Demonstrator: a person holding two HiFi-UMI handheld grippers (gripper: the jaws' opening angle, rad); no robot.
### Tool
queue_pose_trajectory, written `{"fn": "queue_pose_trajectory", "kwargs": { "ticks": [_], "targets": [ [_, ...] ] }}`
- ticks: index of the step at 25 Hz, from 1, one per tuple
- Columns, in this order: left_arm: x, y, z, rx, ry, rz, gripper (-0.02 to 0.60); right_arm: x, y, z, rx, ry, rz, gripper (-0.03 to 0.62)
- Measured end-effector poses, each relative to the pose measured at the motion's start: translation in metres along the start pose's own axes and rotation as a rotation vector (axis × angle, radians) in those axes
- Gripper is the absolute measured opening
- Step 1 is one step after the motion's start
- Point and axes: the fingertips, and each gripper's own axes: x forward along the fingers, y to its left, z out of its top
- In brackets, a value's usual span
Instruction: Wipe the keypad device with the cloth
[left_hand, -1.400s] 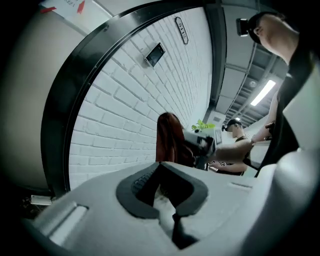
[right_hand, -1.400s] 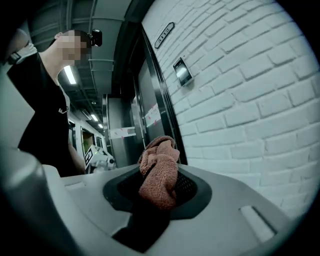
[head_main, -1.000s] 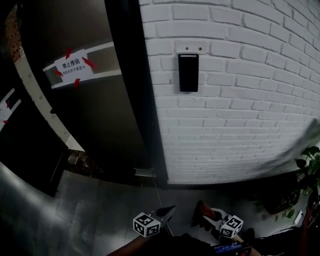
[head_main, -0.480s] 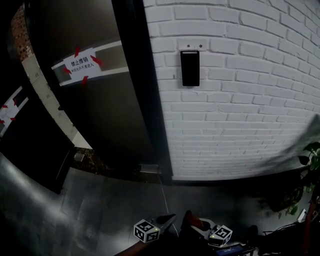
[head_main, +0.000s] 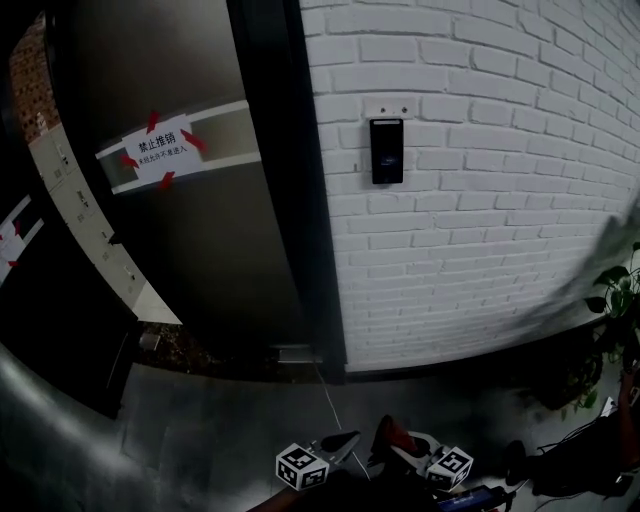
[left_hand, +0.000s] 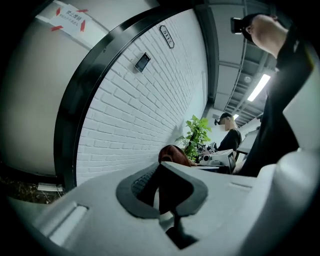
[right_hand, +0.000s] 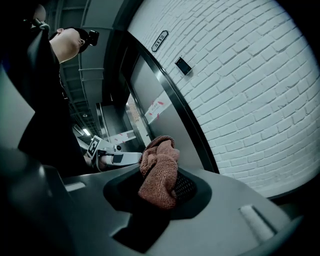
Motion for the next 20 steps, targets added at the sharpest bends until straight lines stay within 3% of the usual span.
{"fn": "queue_pose_trajectory", "kwargs": {
  "ticks": [7, 20],
  "targets": [
    [-0.023, 0.008, -0.013, 0.012, 0.007, -0.033, 0.005, 0.019, 0.034, -0.016, 0.004, 0.000, -0.028, 0.115],
    [-0.022, -0.015, -0.025, 0.022, 0.035, -0.110, 0.005, 0.003, 0.037, -0.026, -0.004, -0.012, -0.093, 0.115]
  ]
}}
